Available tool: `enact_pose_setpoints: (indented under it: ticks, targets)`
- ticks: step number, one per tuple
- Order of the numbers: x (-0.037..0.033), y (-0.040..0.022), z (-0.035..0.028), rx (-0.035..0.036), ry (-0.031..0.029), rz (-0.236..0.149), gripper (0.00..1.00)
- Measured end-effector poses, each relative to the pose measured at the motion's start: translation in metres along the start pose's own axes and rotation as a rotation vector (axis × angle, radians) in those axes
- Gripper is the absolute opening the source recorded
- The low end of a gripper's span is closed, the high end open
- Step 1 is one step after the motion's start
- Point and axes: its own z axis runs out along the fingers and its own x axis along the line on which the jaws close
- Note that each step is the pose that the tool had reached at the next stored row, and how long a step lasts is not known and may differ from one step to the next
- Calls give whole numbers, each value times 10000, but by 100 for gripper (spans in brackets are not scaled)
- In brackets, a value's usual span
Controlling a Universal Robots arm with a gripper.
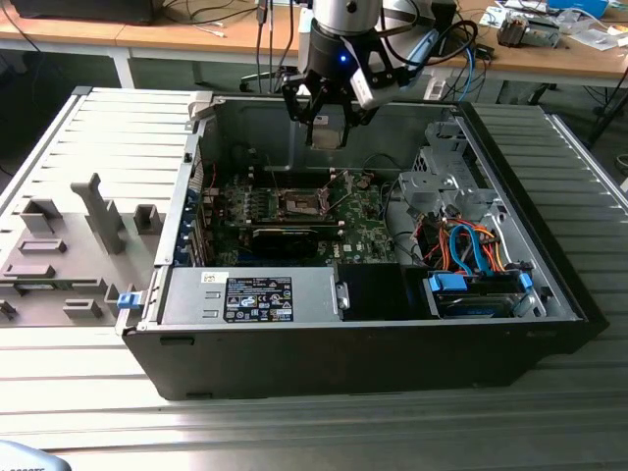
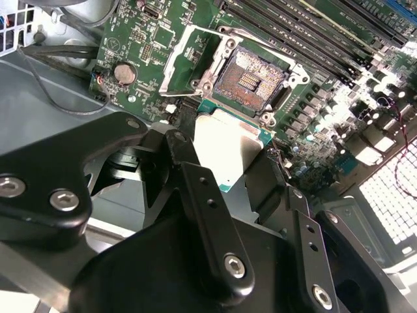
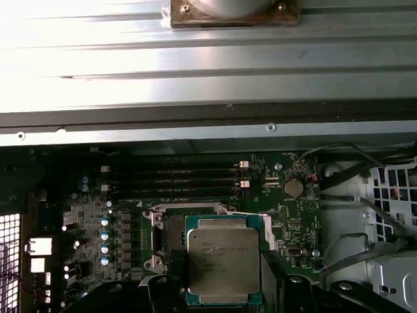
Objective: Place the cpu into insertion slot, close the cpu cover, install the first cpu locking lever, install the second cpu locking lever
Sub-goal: 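Place the cpu into insertion slot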
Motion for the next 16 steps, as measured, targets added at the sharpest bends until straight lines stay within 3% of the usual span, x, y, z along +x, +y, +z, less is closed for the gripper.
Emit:
enact_pose_setpoints:
  ticks: [16]
  targets:
    - [-1,-4,46,-1,-1,0,55]
